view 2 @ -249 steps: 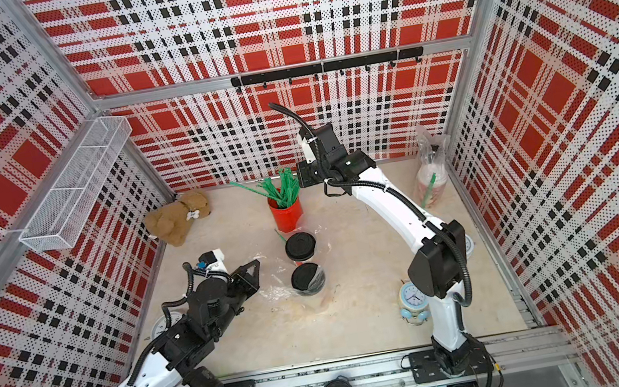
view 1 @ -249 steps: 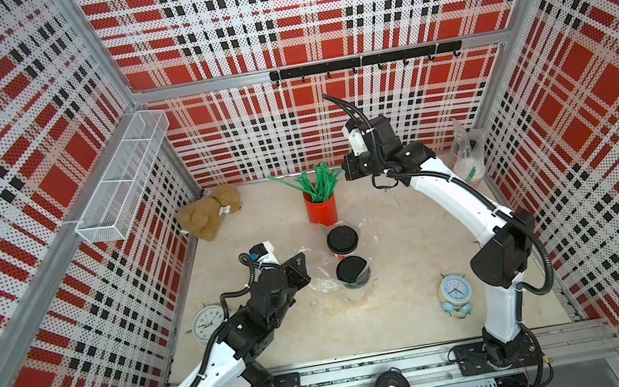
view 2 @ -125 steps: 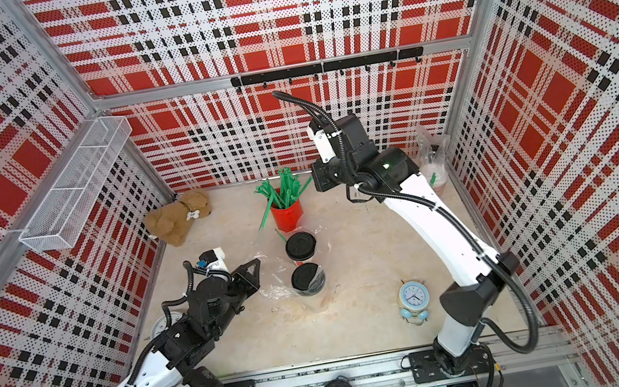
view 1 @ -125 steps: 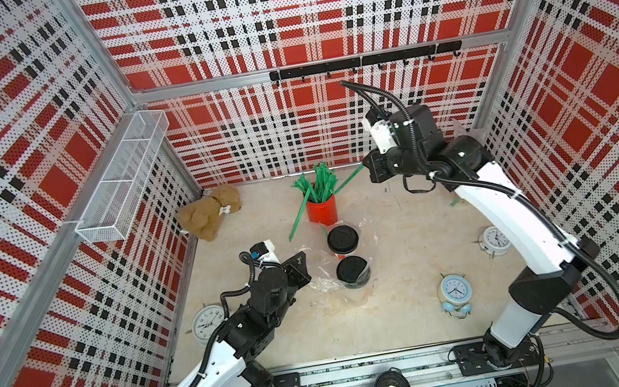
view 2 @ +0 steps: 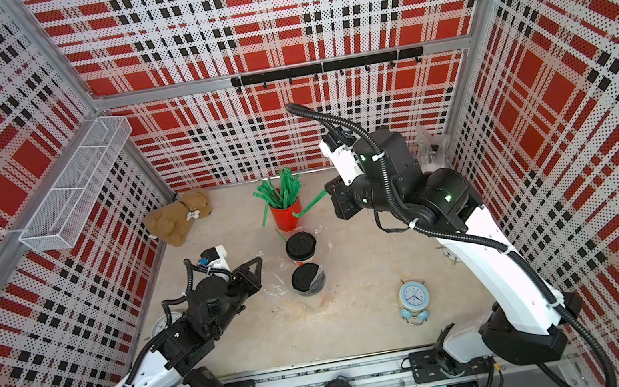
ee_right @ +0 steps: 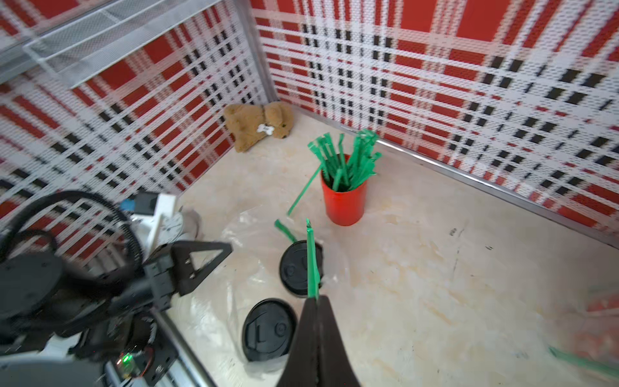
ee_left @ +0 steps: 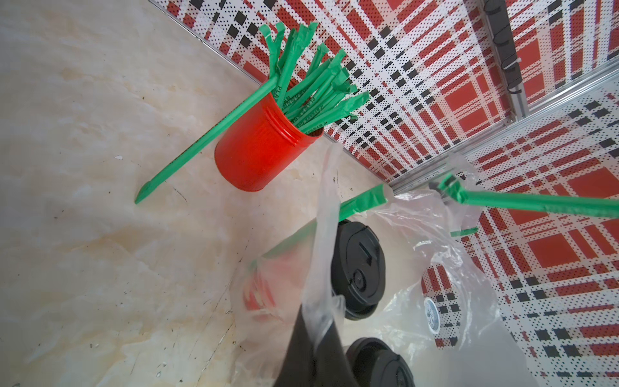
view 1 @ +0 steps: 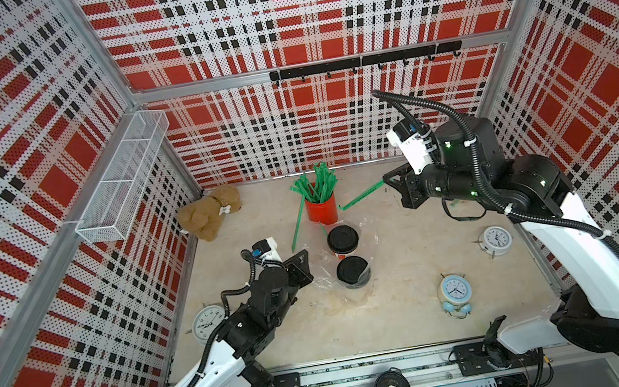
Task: Pack milk tea into plastic carrier bags
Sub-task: Pick up the straw from the container, then place the straw in the plastic carrier bag.
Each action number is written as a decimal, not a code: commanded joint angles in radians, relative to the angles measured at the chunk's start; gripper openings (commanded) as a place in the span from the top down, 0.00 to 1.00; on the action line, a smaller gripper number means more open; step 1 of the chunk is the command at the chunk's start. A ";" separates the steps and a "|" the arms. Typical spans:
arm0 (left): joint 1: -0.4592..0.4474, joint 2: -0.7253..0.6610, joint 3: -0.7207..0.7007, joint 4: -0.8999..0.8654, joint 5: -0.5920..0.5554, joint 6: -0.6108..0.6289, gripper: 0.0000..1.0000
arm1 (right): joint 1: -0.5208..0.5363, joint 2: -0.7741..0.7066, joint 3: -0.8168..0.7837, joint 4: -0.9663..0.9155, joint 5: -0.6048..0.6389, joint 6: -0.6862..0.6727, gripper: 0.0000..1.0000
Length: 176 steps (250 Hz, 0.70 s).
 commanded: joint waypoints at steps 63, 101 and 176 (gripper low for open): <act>-0.039 0.015 0.061 0.001 -0.032 0.056 1.00 | 0.167 0.034 0.063 -0.239 -0.025 0.005 1.00; -0.056 0.027 0.081 0.009 -0.039 0.073 1.00 | 0.187 0.034 0.007 -0.240 -0.057 0.020 1.00; -0.067 0.057 0.104 0.026 -0.039 0.092 1.00 | 0.202 0.059 -0.012 -0.259 -0.090 0.016 1.00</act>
